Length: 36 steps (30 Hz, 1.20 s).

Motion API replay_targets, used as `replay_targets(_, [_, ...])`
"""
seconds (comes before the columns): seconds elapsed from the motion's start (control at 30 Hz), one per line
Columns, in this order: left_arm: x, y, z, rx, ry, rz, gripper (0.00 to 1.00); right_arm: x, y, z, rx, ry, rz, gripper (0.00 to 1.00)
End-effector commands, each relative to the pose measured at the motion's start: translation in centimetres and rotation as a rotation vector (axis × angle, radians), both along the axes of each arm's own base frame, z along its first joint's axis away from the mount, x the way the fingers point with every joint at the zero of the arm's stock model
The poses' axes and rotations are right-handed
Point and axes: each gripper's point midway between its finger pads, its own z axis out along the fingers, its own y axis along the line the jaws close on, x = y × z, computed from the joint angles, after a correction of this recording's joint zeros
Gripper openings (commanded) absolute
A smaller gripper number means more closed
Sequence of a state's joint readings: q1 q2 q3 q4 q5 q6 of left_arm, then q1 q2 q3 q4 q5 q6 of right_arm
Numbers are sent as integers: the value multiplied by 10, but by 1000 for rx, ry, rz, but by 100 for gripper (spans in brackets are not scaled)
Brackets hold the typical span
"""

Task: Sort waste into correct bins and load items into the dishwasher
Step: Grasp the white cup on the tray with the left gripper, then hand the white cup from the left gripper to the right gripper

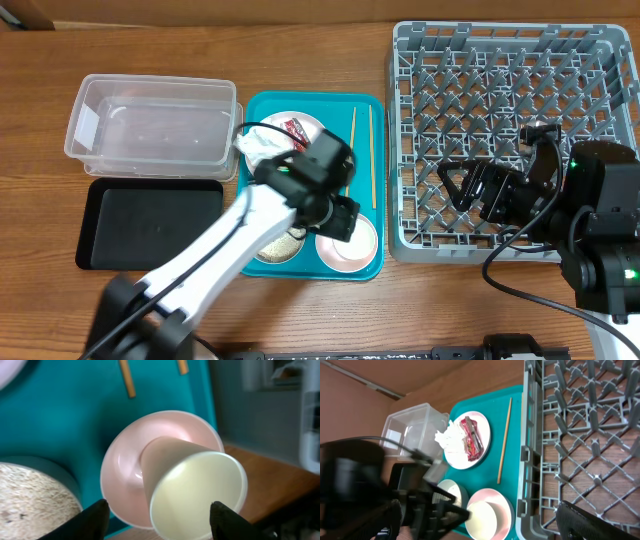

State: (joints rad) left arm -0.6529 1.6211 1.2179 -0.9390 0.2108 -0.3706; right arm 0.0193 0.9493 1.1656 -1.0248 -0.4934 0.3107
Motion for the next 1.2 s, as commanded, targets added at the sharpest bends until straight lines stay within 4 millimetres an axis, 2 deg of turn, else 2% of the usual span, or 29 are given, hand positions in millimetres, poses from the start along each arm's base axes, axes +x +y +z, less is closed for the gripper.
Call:
replay_targets(0.0, [8,7,-29,106,15,80,56,-2,0,11,6,-22,1,100])
replay_targets(0.07, [9,6,-38,116,33,79,40,-2,0,10,6,-18,1,100])
replay_targets(0.1, [8,6,-42,125,44,78,22,-2,0,10,7,-18,2,100])
replay_targets(0.13, [7,7,-44,130,51,79,10,-2,0,10,7,-18,2,100])
replay_targets(0.17, [7,8,-44,127,59,85,4,-2,0,10,7,-18,2,100])
replay_targets(0.3, [9,7,-22,83,68,101,4,-2,0,10,6,-19,2,100])
replay_targets(0.4, [13,15,7,56,57,126,4,-2,0,10,6,-19,2,100])
replay_targets(0.47, [14,15,32,-40,59,115,4,-2,0,10,7,-17,2,100])
replay_targets(0.57, [21,11,87,-365,51,48,4,-5,4,10,25,-10,22,100])
replay_targets(0.63, [24,12,126,-601,40,1,4,-9,14,15,63,-20,76,100])
replay_targets(0.7, [24,17,163,-822,35,-40,4,-18,37,29,103,-96,246,97])
replay_targets(0.8, [19,26,203,-1065,32,-112,4,-32,71,49,170,-206,473,96])
replay_targets(0.87, [16,28,214,-1132,30,-140,4,-33,86,55,174,-246,541,96])
replay_targets(1.03, [9,23,221,-1174,53,-167,4,-30,125,66,196,-334,681,97])
replay_targets(1.17, [3,20,228,-1217,73,-194,4,-26,142,69,227,-343,714,96])
